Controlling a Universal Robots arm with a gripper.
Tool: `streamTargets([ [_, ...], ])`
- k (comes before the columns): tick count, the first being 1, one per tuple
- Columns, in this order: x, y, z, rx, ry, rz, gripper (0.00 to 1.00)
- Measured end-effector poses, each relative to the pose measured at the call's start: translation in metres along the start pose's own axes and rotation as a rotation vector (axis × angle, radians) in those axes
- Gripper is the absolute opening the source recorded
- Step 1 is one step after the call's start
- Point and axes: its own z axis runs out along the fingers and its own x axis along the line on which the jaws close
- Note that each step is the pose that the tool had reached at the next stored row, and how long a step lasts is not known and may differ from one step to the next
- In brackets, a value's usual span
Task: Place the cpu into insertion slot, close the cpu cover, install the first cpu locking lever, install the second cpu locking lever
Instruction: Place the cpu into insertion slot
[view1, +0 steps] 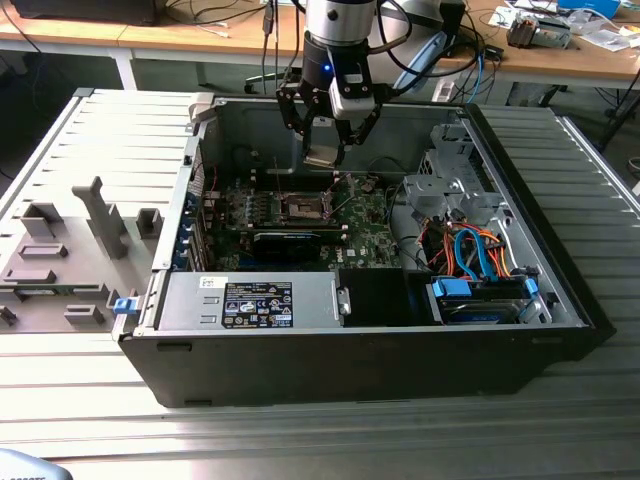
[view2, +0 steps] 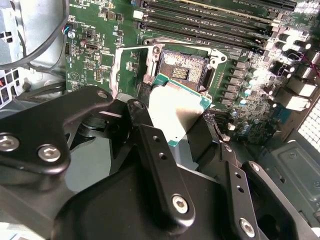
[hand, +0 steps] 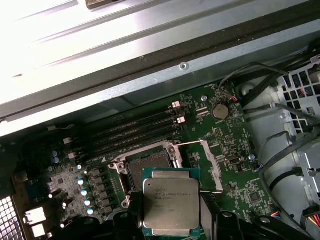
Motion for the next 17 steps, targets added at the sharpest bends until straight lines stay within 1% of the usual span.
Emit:
streamTargets([
  [12, 0.0000, 0.0000, 0.0002, -0.0002, -0.0001, 0.014, 0.55],
  [17, 0.0000, 0.0000, 0.0003, -0.0004, -0.0002, 0.026, 0.55],
])
